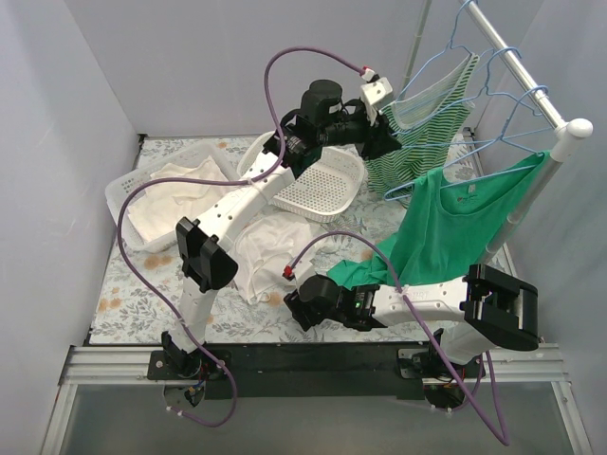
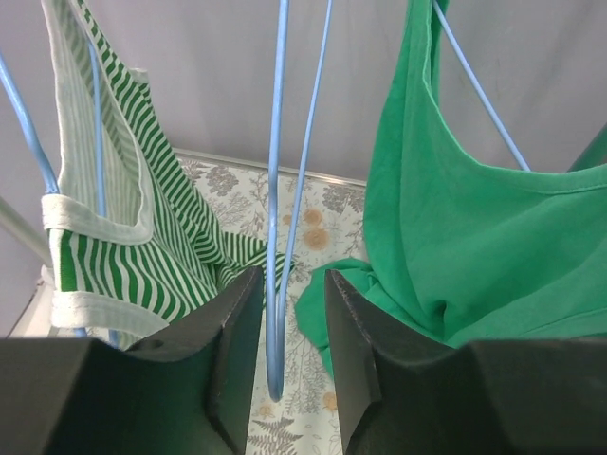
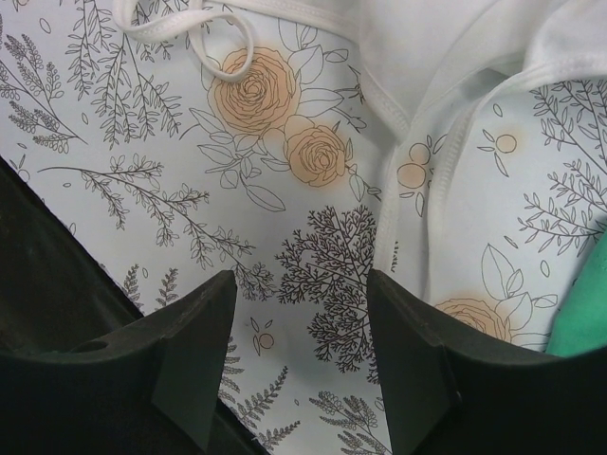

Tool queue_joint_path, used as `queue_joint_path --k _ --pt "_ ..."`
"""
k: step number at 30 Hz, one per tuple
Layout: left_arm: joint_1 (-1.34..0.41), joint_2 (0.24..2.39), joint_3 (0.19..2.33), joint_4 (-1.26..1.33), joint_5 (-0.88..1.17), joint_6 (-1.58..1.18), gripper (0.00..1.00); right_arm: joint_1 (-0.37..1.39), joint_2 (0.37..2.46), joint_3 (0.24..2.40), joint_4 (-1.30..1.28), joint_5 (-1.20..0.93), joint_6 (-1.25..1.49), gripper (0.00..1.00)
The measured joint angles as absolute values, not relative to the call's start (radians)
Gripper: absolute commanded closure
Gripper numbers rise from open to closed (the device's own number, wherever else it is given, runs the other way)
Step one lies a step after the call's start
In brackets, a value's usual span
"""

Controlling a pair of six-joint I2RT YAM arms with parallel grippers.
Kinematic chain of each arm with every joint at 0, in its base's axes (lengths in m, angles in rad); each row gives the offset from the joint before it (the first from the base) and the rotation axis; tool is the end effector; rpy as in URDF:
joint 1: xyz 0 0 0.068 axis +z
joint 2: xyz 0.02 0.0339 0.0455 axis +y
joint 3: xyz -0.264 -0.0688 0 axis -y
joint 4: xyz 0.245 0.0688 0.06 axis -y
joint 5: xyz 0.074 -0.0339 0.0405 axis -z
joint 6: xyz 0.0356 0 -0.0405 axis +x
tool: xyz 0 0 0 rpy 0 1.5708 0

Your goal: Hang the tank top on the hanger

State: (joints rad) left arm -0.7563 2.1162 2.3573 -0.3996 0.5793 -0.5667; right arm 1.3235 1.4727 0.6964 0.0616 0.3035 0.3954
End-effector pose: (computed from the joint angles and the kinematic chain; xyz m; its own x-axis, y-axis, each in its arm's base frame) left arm 0.3380 -0.3456 0.4396 -0.6163 -0.0362 -0.7867 0.7546 0.2587 -0.6030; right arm 0.0819 0.2810 0.1766 -0.4832 -0.4121 -0.7725 -0.7411 0.6623 0.1102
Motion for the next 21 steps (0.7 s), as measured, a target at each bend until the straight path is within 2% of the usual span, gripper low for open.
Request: queue_joint_path --k 11,15,16,19,21 --pt "-0.756 2.151 2.357 -0.363 0.64 -0.589 0.72 1.324 1.473 0.689 0.063 0.303 0.398 0.34" --pt "-0.757 2.173 2.357 -0.358 0.657 -0.604 0.81 1.324 1.473 0.689 0.063 0.303 0.398 0.34" --pt "-0.757 2.178 2.357 -0.357 0.66 -0.609 0.88 1.324 1.473 0.689 0.063 0.303 0.399 0.34" --pt "-0.757 2.183 2.348 -0.339 0.665 -0.622 1.0 1.324 1.473 0.689 0.063 0.303 0.402 0.34" --pt "-0.757 2.183 2.339 -0.315 0.666 -0.633 1.0 1.324 1.473 0.689 0.063 0.304 0.405 0.34"
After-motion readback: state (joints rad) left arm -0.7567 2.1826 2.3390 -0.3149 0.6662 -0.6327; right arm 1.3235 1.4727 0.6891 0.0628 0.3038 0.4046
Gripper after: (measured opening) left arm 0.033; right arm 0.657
